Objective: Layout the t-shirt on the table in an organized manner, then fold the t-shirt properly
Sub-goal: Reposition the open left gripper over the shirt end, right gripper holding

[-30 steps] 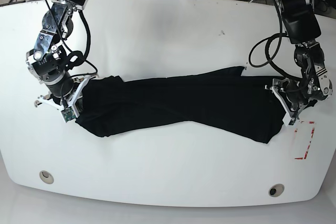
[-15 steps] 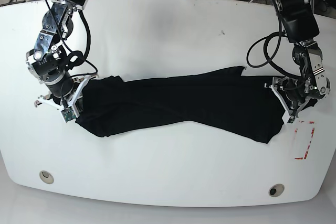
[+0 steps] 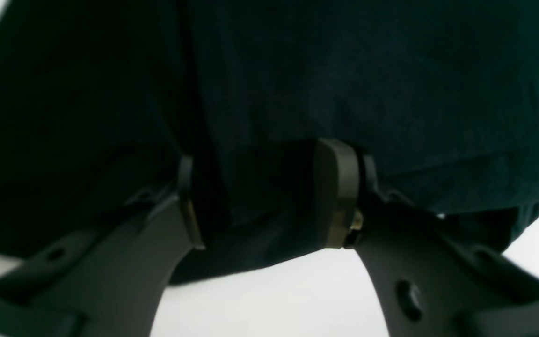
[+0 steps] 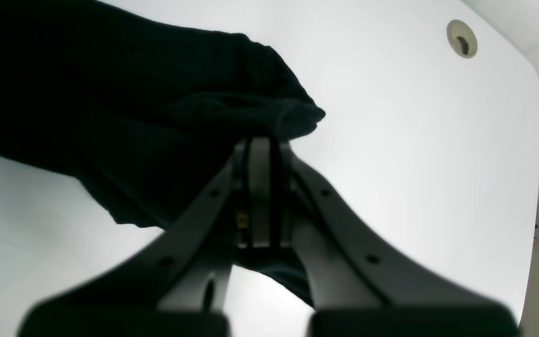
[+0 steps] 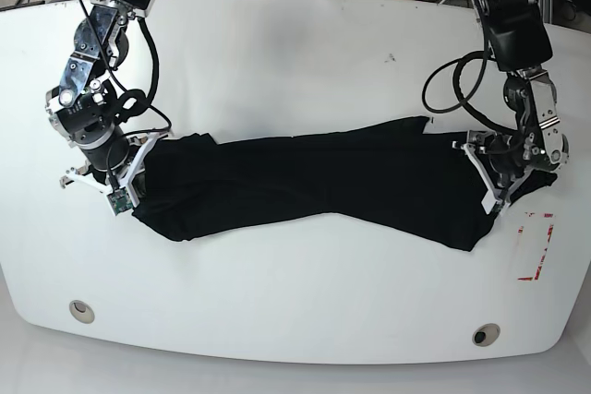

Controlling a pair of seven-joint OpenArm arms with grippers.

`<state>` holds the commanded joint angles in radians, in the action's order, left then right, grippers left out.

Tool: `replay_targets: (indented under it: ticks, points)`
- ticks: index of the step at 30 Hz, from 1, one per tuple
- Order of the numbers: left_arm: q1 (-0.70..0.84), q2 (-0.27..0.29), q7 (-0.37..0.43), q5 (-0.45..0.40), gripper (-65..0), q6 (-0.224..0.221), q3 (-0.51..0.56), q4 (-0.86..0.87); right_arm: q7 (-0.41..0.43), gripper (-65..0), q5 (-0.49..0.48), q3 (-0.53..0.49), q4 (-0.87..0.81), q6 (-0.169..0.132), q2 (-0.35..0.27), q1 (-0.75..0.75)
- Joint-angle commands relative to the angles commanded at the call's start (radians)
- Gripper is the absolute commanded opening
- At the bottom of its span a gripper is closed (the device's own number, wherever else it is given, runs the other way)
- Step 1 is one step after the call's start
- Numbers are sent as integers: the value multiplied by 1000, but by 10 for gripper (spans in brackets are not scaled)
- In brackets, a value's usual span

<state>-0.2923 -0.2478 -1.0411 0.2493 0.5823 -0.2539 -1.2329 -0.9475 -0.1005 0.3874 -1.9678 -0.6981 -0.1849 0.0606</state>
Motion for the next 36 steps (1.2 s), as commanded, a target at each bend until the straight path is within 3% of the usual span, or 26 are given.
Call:
replay_targets:
  ticks: [21, 36]
  points:
    - [-2, 18, 0, 2, -360, 0, 9, 0, 0, -648, 0, 0, 0, 0, 0, 2]
    - [-8, 15, 0, 2, -615, 0, 12, -2, 0, -648, 0, 0, 0, 0, 0, 5]
